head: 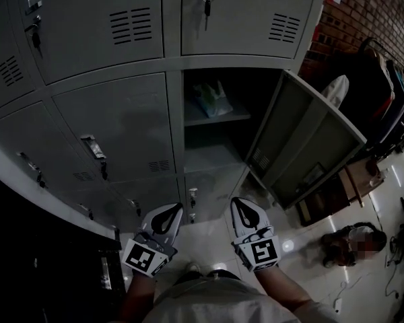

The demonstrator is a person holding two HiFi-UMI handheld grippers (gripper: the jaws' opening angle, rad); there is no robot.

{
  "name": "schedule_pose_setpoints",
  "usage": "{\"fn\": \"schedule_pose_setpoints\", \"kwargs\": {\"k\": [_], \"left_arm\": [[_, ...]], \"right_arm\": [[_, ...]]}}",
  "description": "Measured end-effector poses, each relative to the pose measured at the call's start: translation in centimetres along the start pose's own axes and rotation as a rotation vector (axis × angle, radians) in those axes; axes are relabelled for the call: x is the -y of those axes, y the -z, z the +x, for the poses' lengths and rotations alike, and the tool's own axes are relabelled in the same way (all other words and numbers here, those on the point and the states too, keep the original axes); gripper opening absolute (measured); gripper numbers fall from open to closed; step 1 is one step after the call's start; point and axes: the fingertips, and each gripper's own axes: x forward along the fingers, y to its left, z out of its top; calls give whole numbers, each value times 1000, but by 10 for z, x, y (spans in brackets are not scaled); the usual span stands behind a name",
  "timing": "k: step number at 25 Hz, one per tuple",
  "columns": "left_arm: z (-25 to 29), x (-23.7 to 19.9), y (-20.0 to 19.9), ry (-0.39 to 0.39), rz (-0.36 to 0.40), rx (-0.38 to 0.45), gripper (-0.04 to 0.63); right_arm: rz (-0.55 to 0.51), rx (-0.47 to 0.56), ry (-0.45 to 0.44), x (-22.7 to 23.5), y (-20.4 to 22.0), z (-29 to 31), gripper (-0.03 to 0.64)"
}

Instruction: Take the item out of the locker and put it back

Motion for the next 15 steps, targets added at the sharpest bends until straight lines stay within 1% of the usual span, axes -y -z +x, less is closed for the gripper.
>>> {"fn": "schedule_pose_setpoints", "kwargs": {"k": [3, 6, 12, 15], "left_arm": [[-10, 22, -2, -5, 4, 14, -31], [-25, 50, 0, -27, -7, 6, -31], [-60, 130, -3, -60, 5, 10, -31], [-79, 168, 3, -100, 0, 0, -31]], "right_arm": [[5, -7, -17, -11, 2, -25, -6], [17, -9, -54, -28, 3, -52, -6], [20, 29, -118, -47, -8, -127, -5], [21, 34, -150, -58, -7, -168, -5]]}}
